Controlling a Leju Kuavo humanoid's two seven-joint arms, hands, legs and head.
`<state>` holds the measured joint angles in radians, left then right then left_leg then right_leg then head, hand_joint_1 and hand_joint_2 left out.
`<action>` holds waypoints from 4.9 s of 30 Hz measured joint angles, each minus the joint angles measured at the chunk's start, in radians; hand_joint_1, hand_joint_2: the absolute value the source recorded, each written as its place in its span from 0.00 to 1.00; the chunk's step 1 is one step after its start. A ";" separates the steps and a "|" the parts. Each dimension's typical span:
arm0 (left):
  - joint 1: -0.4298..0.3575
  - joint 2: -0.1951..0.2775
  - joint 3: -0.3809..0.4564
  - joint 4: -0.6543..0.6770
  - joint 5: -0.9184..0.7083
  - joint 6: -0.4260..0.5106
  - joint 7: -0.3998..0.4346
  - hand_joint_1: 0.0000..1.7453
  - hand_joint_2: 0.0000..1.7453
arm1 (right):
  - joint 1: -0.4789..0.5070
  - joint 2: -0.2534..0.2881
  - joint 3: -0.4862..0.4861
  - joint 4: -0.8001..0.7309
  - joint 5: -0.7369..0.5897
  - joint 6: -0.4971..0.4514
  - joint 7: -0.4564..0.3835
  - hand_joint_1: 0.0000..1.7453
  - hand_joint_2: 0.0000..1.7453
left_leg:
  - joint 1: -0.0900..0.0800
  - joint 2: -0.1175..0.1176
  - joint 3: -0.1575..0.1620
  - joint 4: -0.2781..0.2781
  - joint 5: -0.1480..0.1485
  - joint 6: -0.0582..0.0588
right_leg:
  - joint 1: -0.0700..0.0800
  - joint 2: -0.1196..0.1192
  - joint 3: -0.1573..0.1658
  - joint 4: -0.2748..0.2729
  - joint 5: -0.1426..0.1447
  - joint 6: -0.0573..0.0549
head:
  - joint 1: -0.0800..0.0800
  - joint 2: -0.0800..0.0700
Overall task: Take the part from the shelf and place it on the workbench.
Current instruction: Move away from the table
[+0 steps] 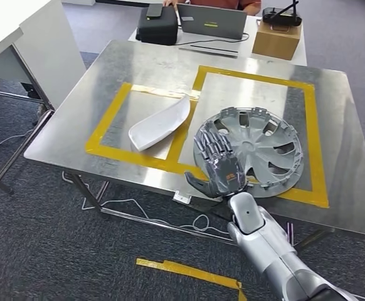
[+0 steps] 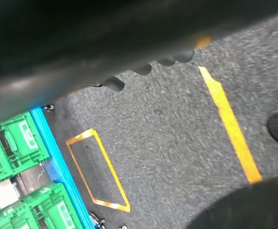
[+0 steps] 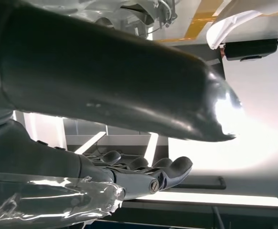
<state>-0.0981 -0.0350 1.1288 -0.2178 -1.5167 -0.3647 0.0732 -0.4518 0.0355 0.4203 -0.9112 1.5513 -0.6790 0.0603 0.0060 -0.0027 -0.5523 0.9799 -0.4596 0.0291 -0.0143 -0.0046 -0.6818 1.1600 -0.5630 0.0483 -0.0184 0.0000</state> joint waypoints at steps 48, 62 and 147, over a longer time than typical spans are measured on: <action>0.006 -0.004 0.000 0.001 0.009 0.003 0.000 0.00 0.00 | 0.003 -0.012 -0.123 0.134 -0.082 0.000 -0.018 0.00 0.00 | 0.000 0.000 -0.149 0.276 -0.123 -0.058 | 0.013 -0.001 0.138 -0.191 0.095 -0.065 | -0.002 0.000; 0.000 -0.003 0.000 0.002 0.015 0.003 -0.001 0.00 0.00 | 0.021 -0.034 -0.192 0.213 -0.135 0.000 0.003 0.00 0.00 | -0.002 0.006 -0.022 -0.006 0.025 0.005 | 0.008 0.003 0.002 0.018 -0.031 -0.006 | 0.005 0.000; 0.028 -0.035 0.104 0.002 0.133 0.039 0.002 0.00 0.00 | 0.369 0.076 -1.132 0.708 -0.732 0.443 0.104 0.00 0.00 | -0.014 0.009 -0.025 -0.004 0.040 -0.021 | 0.015 0.001 0.159 -0.182 0.065 -0.041 | 0.004 0.000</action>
<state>-0.0705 -0.0704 1.2325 -0.2159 -1.3836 -0.3260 0.0757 -0.0831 0.1120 -0.7120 -0.2037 0.8193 -0.2359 0.1641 -0.0076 0.0064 -0.5770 0.9763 -0.4195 0.0079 0.0012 -0.0033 -0.5223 0.9778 -0.4982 0.0069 -0.0145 0.0000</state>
